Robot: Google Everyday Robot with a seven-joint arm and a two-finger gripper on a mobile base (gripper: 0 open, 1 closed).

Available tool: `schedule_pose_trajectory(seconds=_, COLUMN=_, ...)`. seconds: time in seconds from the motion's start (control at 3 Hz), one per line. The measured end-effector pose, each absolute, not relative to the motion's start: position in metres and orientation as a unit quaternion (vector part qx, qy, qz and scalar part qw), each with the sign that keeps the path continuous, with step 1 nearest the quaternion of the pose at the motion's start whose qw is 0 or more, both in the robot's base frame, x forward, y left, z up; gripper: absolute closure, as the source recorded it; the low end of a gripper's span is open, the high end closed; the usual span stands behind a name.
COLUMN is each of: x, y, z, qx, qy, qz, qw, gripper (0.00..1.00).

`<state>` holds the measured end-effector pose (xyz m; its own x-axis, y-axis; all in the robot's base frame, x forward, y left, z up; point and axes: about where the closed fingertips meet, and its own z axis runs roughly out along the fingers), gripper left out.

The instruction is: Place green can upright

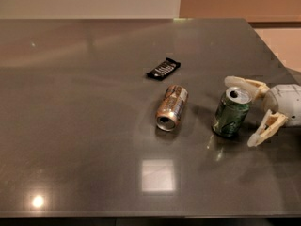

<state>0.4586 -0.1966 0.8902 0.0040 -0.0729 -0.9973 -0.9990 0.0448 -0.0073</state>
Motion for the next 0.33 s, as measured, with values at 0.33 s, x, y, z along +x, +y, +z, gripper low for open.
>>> schedule_pose_trajectory(seconds=0.33, x=0.4586, y=-0.1966, z=0.8902, qx=-0.508, qy=0.528, qz=0.469, qw=0.494, gripper=0.0)
